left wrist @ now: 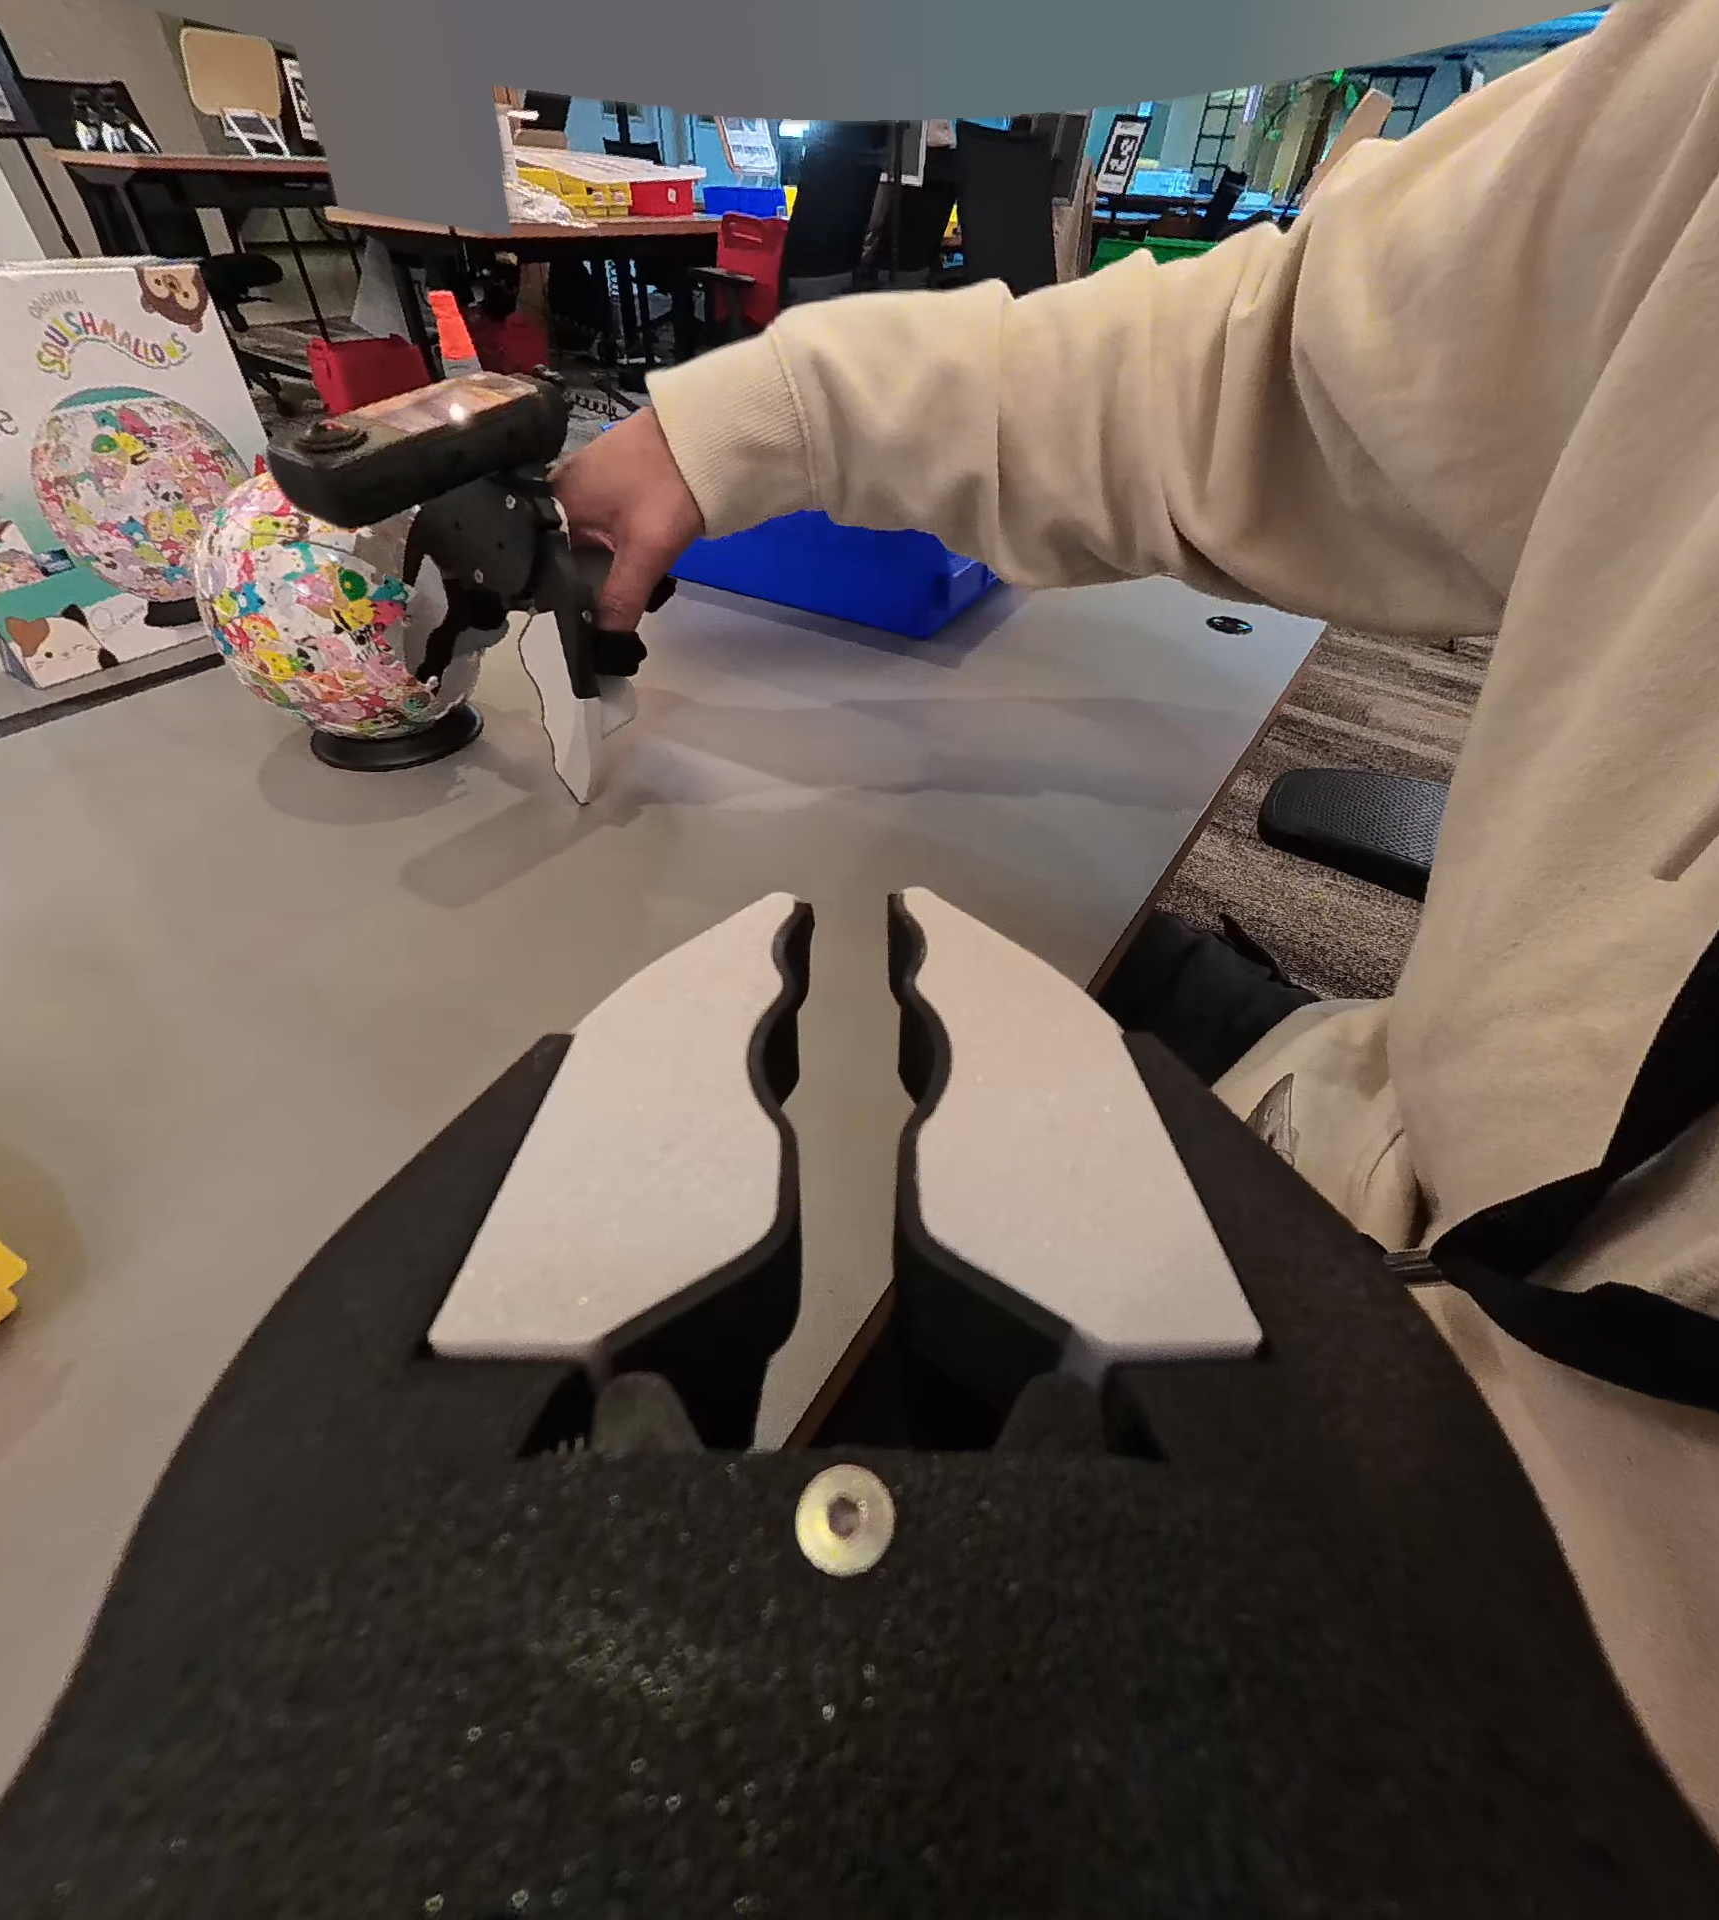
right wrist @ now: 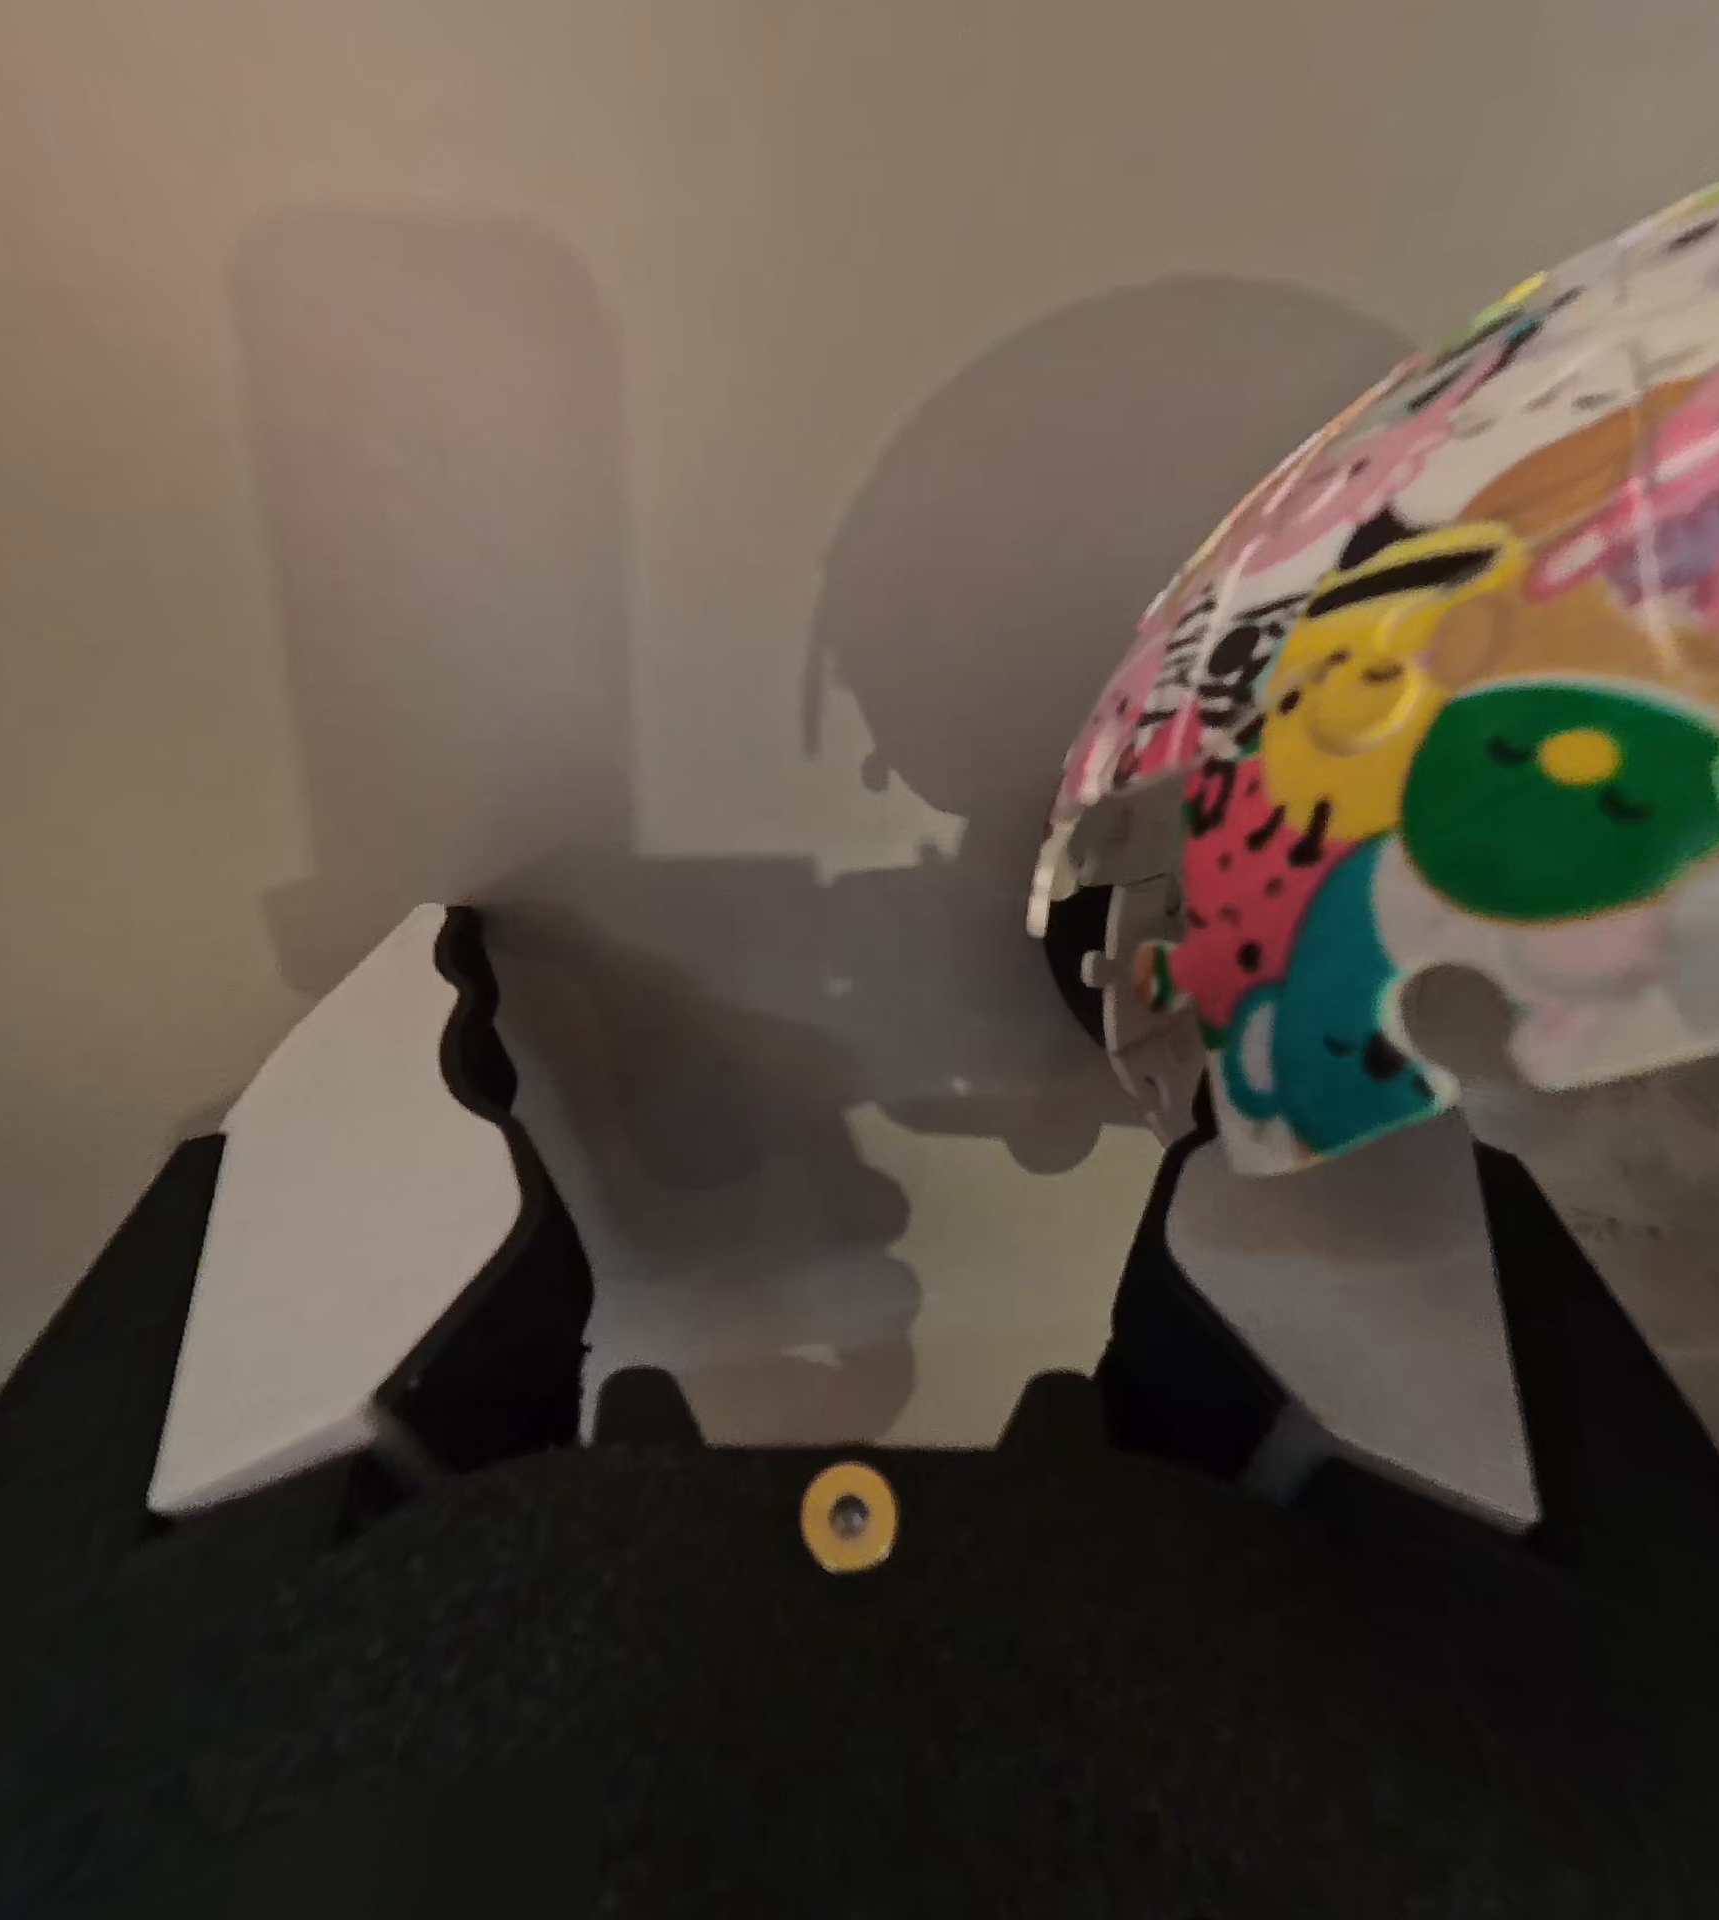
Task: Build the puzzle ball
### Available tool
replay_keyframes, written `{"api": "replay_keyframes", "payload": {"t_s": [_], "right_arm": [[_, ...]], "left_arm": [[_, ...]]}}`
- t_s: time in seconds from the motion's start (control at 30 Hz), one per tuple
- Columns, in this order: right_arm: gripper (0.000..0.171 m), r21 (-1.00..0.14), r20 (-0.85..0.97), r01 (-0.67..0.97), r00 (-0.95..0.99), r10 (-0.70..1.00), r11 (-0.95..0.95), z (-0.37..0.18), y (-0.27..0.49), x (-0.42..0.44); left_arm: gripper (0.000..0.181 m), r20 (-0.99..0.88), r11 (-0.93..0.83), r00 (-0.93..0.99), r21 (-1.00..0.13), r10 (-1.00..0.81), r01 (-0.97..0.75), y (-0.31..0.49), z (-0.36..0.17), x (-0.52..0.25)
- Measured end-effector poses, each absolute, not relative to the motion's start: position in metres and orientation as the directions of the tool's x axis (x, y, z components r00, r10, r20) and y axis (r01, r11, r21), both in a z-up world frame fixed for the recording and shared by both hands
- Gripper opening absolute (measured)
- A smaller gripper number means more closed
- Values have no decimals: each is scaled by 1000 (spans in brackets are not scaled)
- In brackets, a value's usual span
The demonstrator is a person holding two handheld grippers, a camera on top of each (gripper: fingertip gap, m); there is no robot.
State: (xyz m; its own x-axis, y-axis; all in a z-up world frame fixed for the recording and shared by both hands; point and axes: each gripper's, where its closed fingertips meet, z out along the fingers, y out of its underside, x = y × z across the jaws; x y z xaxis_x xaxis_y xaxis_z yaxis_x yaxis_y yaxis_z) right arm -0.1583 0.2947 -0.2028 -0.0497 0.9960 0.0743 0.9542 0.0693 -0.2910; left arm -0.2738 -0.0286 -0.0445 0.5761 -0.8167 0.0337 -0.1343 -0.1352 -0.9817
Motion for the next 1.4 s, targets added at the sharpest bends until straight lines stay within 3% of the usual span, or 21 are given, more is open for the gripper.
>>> {"api": "replay_keyframes", "payload": {"t_s": [0.63,1.07,1.23,1.4], "right_arm": [[132,-257,54,962,-82,995,93,-205,293,-160],[119,-227,137,948,-195,971,223,-187,296,-152],[112,-335,144,917,-179,973,219,-179,290,-148],[104,-335,213,898,-221,952,284,-188,296,-147]], "left_arm": [[13,27,-128,579,-982,-815,-135,-29,-43,-274],[13,23,-124,579,-983,-815,-135,-30,-42,-274],[13,21,-125,584,-983,-811,-138,-29,-44,-276],[13,42,-145,577,-980,-816,-134,-27,-48,-272]]}}
